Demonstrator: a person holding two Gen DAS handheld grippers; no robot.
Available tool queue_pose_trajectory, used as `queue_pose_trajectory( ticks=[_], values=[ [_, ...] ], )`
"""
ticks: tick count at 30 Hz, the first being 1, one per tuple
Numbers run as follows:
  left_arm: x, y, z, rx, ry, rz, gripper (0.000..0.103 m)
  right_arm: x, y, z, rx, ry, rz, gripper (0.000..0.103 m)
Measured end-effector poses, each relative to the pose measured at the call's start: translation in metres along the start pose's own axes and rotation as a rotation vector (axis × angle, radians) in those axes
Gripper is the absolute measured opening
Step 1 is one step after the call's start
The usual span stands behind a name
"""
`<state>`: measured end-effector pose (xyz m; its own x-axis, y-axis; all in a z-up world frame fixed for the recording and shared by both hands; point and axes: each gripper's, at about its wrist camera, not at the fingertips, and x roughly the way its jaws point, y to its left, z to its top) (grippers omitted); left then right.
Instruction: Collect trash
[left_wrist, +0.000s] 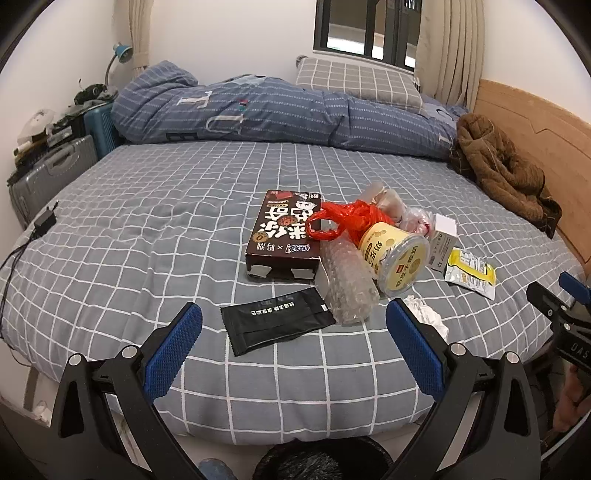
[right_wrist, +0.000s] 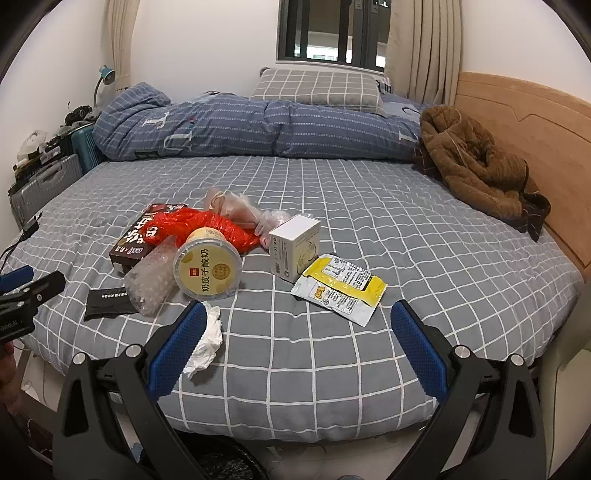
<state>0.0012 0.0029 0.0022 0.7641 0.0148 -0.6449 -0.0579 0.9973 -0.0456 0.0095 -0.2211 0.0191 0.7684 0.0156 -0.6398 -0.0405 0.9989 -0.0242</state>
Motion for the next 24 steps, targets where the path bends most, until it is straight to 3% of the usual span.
queue_pose_trajectory(
  ticks=[24],
  values=[
    [0.0053, 0.0005, -0.0028, 0.016, 0.024, 0.006, 0.097, 0.0028, 0.0044, -0.0007, -0.003, 0.007, 0.006, 0.095]
  ],
)
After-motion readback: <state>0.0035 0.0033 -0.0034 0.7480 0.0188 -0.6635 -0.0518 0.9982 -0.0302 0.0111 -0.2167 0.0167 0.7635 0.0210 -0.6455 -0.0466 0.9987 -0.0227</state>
